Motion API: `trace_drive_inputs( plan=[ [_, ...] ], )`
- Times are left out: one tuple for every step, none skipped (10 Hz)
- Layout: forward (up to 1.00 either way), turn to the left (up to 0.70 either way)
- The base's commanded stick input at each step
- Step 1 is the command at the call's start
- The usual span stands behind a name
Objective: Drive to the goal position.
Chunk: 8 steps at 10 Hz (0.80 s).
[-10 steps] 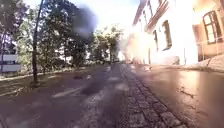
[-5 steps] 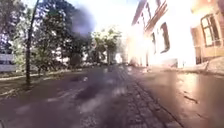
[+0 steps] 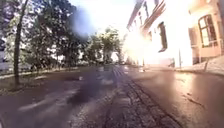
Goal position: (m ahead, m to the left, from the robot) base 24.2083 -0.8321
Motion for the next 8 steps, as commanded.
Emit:
trace_drive_inputs(
  plan=[
    [0.50,0.00],
    [0.50,0.00],
    [0.50,-0.04],
    [0.50,-0.50],
    [0.50,-0.50],
    [0.50,-0.50],
    [0.50,-0.50],
    [0.50,-0.50]
  ],
)
